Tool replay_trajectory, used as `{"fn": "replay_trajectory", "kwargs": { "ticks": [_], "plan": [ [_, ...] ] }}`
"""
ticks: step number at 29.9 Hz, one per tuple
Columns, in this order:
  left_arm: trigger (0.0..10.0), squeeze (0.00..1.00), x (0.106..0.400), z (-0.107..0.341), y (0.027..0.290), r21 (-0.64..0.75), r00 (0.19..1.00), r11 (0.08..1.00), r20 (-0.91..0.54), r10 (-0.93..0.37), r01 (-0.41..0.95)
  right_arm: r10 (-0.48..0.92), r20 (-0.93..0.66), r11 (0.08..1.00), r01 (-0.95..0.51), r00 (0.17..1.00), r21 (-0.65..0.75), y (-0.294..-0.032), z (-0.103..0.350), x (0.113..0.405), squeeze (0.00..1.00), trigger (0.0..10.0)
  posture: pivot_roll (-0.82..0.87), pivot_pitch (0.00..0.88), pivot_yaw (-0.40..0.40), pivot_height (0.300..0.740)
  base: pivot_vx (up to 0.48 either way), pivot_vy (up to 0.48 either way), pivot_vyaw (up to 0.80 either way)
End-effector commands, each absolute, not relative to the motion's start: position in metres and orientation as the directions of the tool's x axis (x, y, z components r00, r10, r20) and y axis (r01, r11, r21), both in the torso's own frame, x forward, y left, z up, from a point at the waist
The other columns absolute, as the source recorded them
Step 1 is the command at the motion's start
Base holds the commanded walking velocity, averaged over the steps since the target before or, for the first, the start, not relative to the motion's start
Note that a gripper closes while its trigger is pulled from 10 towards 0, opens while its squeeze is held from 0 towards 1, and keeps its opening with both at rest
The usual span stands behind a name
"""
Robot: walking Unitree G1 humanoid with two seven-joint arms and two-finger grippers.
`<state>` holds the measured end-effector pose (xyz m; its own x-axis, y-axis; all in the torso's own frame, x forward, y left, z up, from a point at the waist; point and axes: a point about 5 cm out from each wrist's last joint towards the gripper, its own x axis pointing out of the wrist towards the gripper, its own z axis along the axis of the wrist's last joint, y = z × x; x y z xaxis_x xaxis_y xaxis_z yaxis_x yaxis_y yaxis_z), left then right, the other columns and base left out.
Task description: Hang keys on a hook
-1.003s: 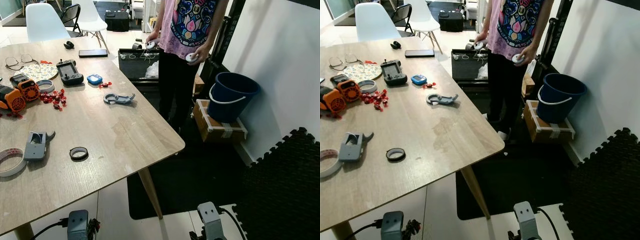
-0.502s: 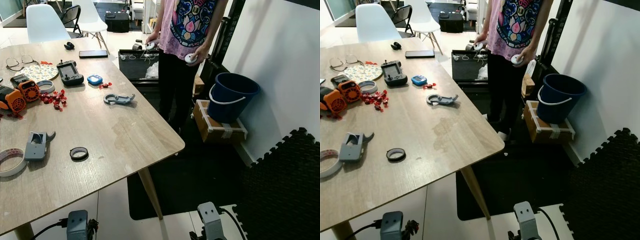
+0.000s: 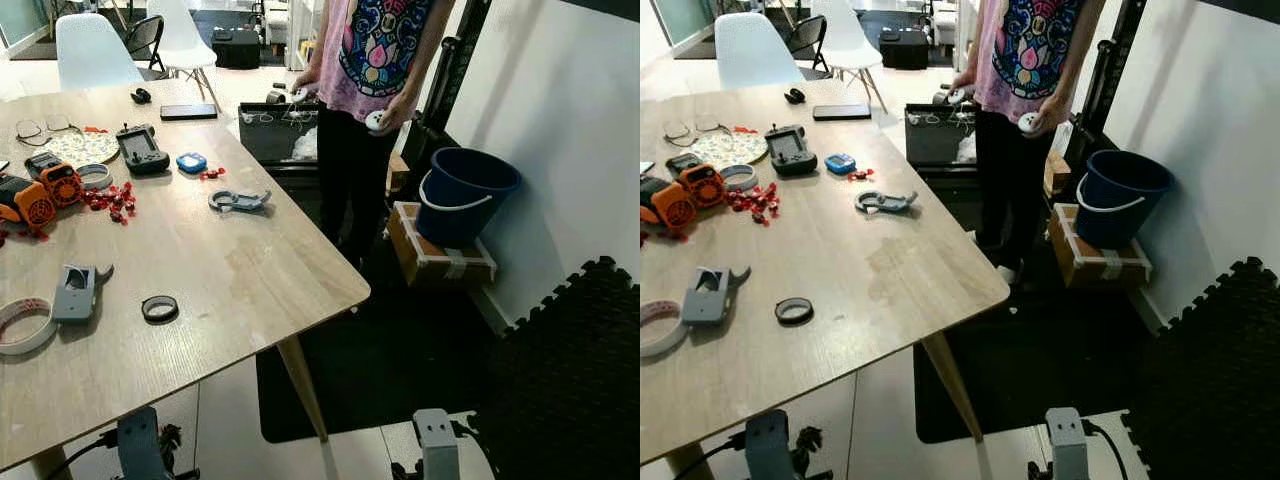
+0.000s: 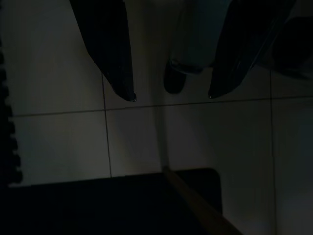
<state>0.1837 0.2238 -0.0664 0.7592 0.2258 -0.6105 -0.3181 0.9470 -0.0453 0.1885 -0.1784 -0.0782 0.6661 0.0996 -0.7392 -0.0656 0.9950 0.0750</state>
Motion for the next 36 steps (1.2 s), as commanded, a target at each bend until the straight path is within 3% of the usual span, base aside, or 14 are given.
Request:
{"fn": "replay_trajectory", "kwargs": {
  "ticks": [1, 36],
  "plan": [
    [10.0, 0.0, 0.1818, -0.0688, 0.2192, -0.03, 0.747, 0.95, -0.625, 0.224, -0.31, 0.077, -0.754, 0.997, -0.036, 0.652, 0.071, -0.1821, -0.0807, 0.1836, 0.0, 10.0, 0.06, 0.025, -0.031, 0.74, 0.0, 0.0, 0.0],
    [10.0, 0.0, 0.1798, -0.0692, 0.2134, 0.013, 0.761, 0.973, -0.62, 0.19, -0.232, 0.147, -0.742, 0.984, -0.171, 0.654, 0.044, -0.1746, -0.0772, 0.1905, 0.0, 10.0, 0.06, 0.043, -0.028, 0.74, 0.0, 0.0, 0.0]
  ]
}}
